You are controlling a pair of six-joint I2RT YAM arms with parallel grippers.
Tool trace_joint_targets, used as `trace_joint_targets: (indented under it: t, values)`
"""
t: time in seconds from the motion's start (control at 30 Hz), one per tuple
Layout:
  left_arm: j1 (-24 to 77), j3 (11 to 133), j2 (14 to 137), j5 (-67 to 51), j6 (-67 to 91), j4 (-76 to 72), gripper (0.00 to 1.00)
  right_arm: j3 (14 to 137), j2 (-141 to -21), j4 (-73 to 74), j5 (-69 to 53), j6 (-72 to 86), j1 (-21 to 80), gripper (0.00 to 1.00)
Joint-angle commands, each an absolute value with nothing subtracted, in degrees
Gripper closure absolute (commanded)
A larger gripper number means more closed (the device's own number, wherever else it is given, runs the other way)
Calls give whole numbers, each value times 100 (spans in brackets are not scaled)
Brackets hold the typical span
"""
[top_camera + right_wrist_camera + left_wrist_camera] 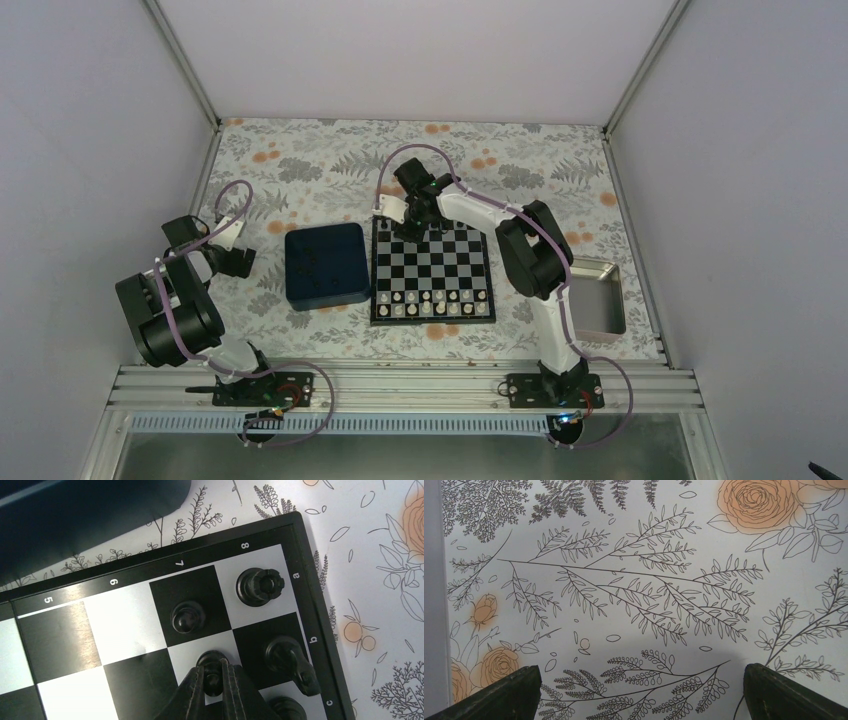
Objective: Set up the chess pieces on the board
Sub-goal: Place the chess piece on the chessboard, then pick up the chess piece from the storage box.
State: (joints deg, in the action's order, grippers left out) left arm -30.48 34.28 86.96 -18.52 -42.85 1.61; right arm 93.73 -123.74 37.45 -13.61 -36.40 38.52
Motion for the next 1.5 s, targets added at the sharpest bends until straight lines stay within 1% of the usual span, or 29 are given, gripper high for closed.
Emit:
trace_joint_targets:
  t: [0.0,0.3,0.63,0.87,1.03,1.13,1.27,1.33,1.47]
  values:
    - [-3066,3376,8818,-1811,-4395,439,0,9481,-12292,3979,-1519,-3680,3823,92]
    - [-3066,3375,8824,-1809,-4395,438,0,9389,-12189,3974,-1491,-3685,3823,91]
    - [-3063,3376,8848,-1802,-4395,439,0,9397,-12124,3939,-1456,-3668,3823,79]
    - [-3067,3368,8823,-1802,-4391,439,0,9526,-11713,4201,-1428,-3644,3823,77]
    - [-3060,3375,8824,-1815,-4394,448,0,10079,-11395,4829,-1602,-3602,3906,74]
    - [-3060,3384,8826,-1829,-4395,465,0,10499,-11391,5105,-1516,-3595,4152,70]
    - [-3060,3377,8791,-1845,-4395,474,0,11050,-11659,5149,-1400,-3598,4545,67]
    - [-3062,3375,8773,-1862,-4395,479,0,11307,-11886,5052,-1393,-3563,4764,67]
    - [-3064,3377,8754,-1889,-4395,492,0,11635,-12387,4677,-1486,-3528,5102,63]
